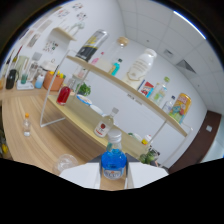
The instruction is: Make me a cup of Mount Fuji.
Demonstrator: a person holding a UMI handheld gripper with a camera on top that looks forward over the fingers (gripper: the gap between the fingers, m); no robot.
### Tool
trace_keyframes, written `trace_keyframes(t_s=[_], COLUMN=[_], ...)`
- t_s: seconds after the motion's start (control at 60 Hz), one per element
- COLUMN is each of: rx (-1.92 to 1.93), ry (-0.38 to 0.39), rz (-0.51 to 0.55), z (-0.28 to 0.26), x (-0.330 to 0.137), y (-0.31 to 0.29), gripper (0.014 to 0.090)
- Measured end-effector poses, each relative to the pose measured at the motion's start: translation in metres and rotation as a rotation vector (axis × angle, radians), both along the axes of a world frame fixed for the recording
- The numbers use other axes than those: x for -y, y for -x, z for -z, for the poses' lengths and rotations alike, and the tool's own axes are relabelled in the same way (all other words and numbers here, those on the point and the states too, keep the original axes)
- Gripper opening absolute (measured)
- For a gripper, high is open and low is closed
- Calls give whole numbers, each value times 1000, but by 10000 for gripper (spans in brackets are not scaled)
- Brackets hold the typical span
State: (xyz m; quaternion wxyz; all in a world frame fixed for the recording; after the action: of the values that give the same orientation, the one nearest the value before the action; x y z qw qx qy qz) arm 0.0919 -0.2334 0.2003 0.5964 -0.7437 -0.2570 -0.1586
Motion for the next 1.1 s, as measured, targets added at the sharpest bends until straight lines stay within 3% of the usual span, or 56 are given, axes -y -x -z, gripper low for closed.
trace_keyframes(t_s=[0.15,0.45,0.8,1.1], rx=[-312,-504,-512,-501], ry=[44,219,355,388], rz=[90,255,302,324], z=[13,118,181,186], x=[9,3,-7,4], y=[-55,-156,-178,-181], gripper=[362,360,361,381])
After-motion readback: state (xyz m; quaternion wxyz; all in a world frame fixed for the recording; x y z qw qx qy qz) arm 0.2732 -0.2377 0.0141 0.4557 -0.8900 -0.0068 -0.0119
